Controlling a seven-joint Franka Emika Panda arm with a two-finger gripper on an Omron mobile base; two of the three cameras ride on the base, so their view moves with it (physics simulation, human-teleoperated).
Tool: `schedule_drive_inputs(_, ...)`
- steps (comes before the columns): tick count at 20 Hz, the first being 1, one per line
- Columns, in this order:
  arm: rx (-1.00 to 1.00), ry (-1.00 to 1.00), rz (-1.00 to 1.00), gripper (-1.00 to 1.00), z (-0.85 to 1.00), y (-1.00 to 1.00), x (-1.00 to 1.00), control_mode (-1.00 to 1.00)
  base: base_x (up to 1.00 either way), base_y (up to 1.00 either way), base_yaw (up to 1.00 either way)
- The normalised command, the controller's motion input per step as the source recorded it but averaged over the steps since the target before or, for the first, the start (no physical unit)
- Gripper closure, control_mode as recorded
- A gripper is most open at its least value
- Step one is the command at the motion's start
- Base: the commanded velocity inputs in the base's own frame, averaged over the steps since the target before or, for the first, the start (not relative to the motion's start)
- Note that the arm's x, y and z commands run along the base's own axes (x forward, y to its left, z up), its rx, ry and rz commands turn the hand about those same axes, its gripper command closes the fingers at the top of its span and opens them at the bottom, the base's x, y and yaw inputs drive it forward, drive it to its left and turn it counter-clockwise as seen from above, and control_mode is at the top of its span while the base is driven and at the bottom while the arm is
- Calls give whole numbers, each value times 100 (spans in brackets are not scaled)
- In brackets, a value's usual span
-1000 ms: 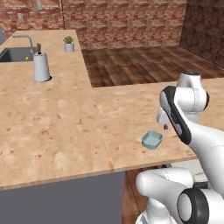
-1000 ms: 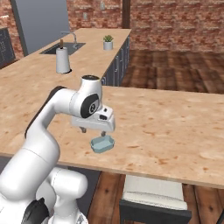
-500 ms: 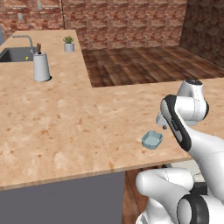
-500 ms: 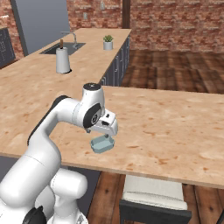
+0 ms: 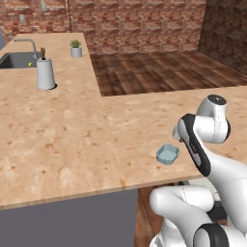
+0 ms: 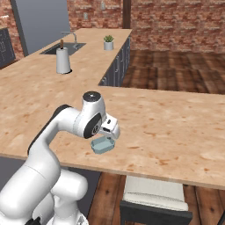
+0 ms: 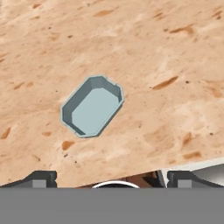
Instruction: Pick the cup and tupperware and place them in the sink. Then turn on the water.
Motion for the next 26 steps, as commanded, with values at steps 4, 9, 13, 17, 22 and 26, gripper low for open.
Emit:
schedule_drive_inputs(4, 0, -5, -3, -100, 0, -6, 15, -100, 0, 0, 0)
schedule_drive_inputs(9, 0, -4, -3, -100, 0, -2, 17, -100, 0, 0, 0)
schedule_drive_inputs(13, 0, 3, -1, -100, 0, 0, 0, -100, 0, 0, 0)
schedule_drive_inputs(17, 0, 4, -1, -100, 0, 0, 0, -100, 0, 0, 0)
schedule_drive_inputs(22, 0, 2, -2, -100, -1, 0, 2, -100, 0, 0, 0)
schedule_drive_inputs(26, 0, 4, -2, -100, -11, 0, 11, -100, 0, 0, 0)
